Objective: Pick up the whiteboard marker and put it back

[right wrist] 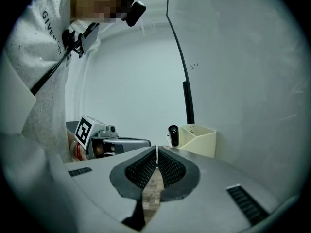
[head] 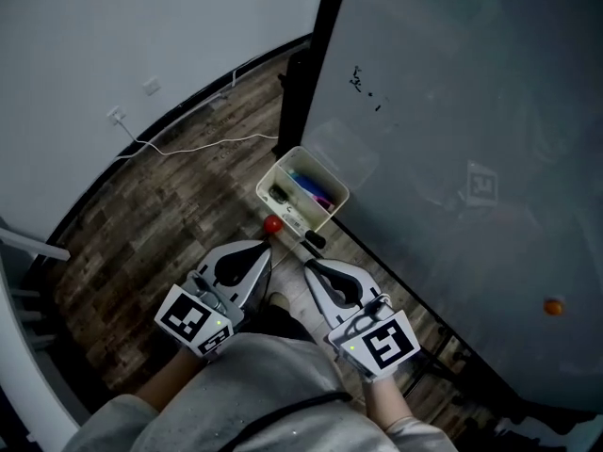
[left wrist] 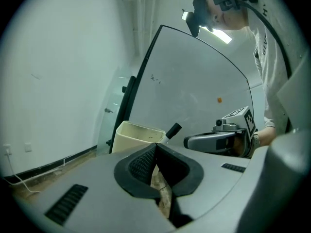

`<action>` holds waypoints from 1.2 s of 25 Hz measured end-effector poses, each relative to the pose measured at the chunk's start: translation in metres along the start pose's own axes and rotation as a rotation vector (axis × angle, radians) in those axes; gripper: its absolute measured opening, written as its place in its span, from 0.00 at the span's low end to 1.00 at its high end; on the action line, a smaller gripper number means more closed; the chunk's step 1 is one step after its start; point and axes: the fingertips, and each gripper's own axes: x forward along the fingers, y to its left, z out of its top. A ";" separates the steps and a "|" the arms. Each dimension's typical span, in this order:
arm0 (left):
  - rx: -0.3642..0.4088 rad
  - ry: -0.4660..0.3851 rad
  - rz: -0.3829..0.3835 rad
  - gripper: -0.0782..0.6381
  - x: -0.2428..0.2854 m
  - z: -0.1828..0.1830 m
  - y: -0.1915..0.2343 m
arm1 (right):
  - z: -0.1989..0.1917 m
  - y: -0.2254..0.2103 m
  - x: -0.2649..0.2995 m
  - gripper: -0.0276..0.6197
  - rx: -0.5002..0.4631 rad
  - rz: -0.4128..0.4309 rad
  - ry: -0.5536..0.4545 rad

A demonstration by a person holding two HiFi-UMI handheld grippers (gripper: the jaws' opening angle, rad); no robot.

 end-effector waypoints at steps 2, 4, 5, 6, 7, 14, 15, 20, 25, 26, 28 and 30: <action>0.002 0.000 -0.032 0.13 -0.004 0.003 -0.006 | 0.001 0.010 0.000 0.08 0.003 -0.017 0.003; 0.007 0.000 -0.063 0.13 -0.009 0.006 -0.011 | 0.003 0.017 0.000 0.08 0.015 -0.046 -0.005; 0.009 -0.002 -0.079 0.13 -0.012 0.007 -0.014 | 0.004 0.021 0.000 0.08 0.022 -0.062 -0.010; 0.008 -0.004 -0.093 0.13 -0.015 0.008 -0.017 | 0.004 0.024 -0.001 0.08 0.028 -0.077 -0.013; 0.007 -0.005 -0.106 0.13 -0.018 0.008 -0.020 | 0.004 0.029 -0.001 0.07 0.031 -0.091 -0.013; -0.003 -0.010 -0.165 0.13 -0.048 0.005 -0.037 | 0.005 0.062 -0.007 0.07 0.032 -0.154 -0.014; -0.004 -0.012 -0.170 0.13 -0.052 0.005 -0.039 | 0.006 0.066 -0.008 0.07 0.031 -0.160 -0.015; -0.004 -0.036 -0.188 0.13 -0.071 0.010 -0.051 | 0.007 0.087 -0.015 0.07 0.039 -0.184 -0.010; -0.007 -0.043 -0.193 0.13 -0.091 0.009 -0.061 | 0.013 0.108 -0.020 0.07 0.068 -0.169 -0.053; -0.006 -0.044 -0.193 0.13 -0.095 0.009 -0.062 | 0.014 0.111 -0.022 0.07 0.074 -0.171 -0.057; -0.007 -0.046 -0.192 0.13 -0.103 0.008 -0.065 | 0.014 0.117 -0.025 0.07 0.074 -0.181 -0.053; -0.015 -0.046 -0.189 0.13 -0.111 0.006 -0.068 | 0.015 0.125 -0.028 0.07 0.077 -0.186 -0.051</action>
